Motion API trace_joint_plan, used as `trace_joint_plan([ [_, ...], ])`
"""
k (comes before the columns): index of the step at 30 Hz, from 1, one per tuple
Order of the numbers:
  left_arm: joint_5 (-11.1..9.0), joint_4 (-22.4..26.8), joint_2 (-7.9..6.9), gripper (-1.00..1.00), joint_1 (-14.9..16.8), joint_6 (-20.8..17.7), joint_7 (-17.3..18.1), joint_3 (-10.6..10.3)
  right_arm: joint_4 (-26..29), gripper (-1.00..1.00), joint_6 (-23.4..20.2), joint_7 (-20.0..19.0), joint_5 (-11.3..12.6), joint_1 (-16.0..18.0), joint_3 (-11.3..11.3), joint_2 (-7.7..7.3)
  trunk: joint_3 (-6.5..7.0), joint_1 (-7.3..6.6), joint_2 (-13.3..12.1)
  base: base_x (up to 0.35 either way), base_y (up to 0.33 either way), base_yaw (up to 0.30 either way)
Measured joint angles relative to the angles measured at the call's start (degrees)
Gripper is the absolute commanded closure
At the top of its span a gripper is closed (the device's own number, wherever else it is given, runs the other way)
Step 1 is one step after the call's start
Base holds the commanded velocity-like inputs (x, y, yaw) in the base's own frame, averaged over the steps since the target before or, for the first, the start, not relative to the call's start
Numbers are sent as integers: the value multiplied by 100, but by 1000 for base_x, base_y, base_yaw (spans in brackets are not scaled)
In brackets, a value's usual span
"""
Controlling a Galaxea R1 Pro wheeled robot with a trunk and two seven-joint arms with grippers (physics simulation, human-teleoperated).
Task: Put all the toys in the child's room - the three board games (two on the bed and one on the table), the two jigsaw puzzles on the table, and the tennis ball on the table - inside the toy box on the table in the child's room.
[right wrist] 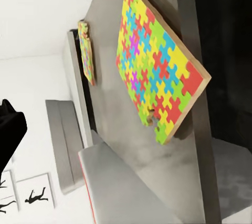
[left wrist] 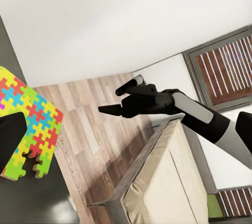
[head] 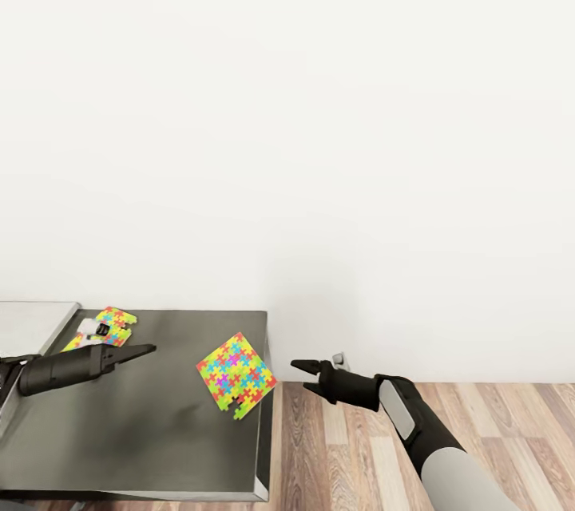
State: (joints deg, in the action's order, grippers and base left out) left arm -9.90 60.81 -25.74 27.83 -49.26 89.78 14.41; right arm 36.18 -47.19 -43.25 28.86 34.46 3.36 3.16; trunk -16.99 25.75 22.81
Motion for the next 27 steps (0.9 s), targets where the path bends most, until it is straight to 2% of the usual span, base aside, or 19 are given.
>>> trace_joint_plan([
  [14, -4, 35, 68, -100, -9, -6, 0, -15, -14, -100, 1, 95, 3, 4, 2, 31, 0, 0, 0, 0, 68, 0],
  [27, -5, 34, 73, -100, -8, -12, 0, -16, -14, -100, 8, 96, 2, 4, 3, -20, 0, 0, 0, 0, 8, 0],
])
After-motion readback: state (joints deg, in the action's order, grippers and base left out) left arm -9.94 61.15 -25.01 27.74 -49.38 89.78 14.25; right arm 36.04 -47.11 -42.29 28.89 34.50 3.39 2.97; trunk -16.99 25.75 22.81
